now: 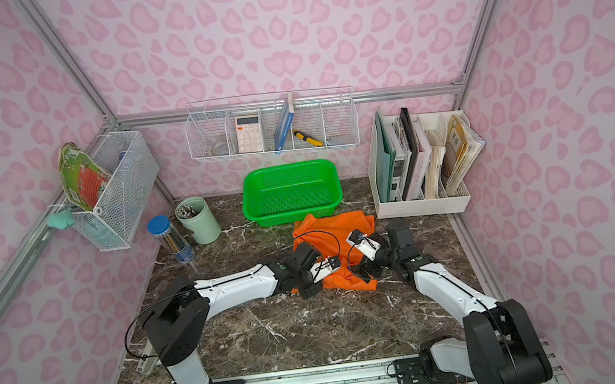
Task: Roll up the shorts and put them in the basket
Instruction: Roll the shorts at the center of the board.
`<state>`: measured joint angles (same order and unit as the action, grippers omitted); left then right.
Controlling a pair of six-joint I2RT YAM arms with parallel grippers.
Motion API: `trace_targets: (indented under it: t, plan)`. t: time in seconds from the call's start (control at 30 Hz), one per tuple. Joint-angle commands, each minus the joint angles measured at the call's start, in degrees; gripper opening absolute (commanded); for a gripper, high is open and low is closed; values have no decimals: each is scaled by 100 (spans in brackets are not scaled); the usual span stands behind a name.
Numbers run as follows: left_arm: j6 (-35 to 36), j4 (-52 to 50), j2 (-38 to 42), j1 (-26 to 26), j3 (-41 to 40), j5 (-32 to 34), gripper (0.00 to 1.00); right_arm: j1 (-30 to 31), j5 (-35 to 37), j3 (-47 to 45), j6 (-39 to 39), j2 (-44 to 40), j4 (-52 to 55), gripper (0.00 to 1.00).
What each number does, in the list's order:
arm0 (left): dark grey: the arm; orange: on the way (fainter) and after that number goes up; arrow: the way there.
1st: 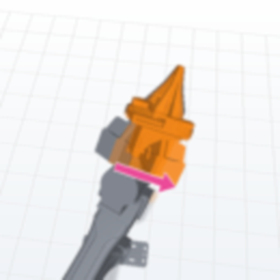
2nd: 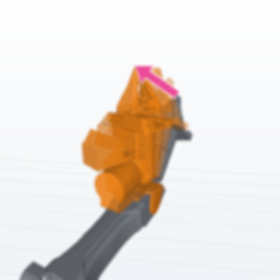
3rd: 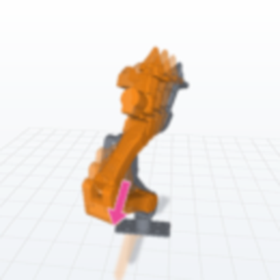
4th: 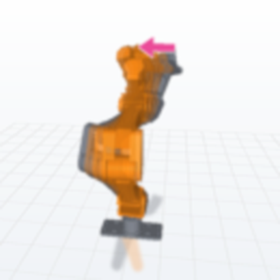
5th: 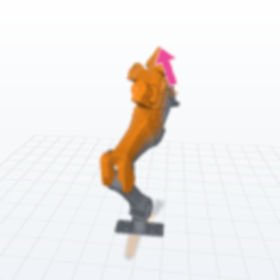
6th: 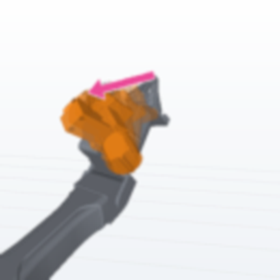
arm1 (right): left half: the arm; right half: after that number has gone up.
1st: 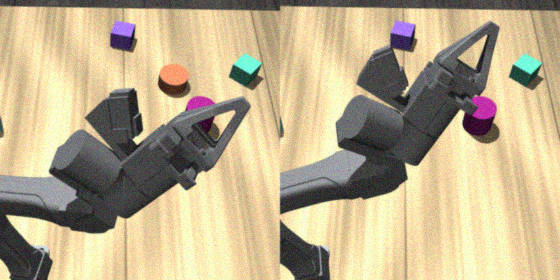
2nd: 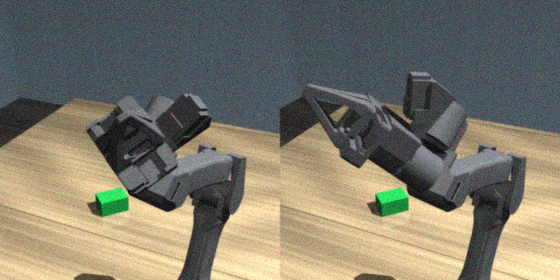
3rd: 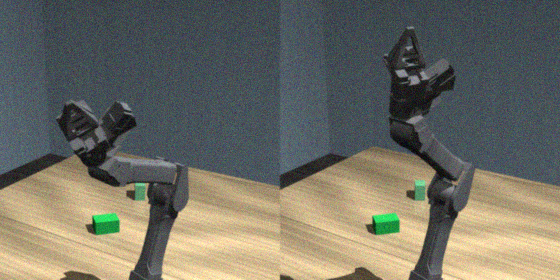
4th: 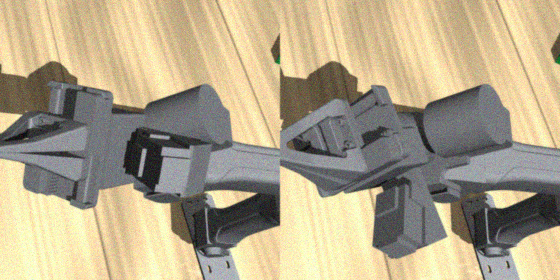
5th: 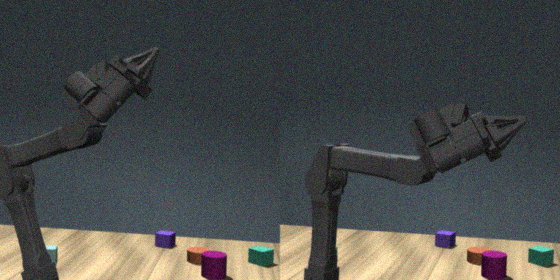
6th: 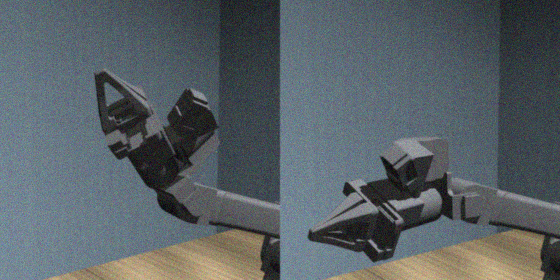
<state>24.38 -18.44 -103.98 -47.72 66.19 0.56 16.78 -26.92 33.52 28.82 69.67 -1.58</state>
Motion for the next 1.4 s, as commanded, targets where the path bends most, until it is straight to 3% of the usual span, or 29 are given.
trace_targets:
  t: [0.0,0.3,0.73,1.07,1.37]
  plan:
    - [-160,-991,73,141,255,-464,14,173,585,-324,387,-277,-745,99]
    - [-100,-2716,-219,533,1204,-1480,14,1090,1454,-993,1128,-658,-1425,99]
    - [84,-4440,-1478,883,2826,-2678,14,2723,2596,-1062,2060,-575,-1357,99]
    - [252,-5310,-2354,1231,3730,-3198,14,3143,2803,-1295,2158,-488,-1354,99]
    - [295,-5473,-2599,1367,3886,-3415,14,3116,3228,-1189,2235,720,-1898,96]
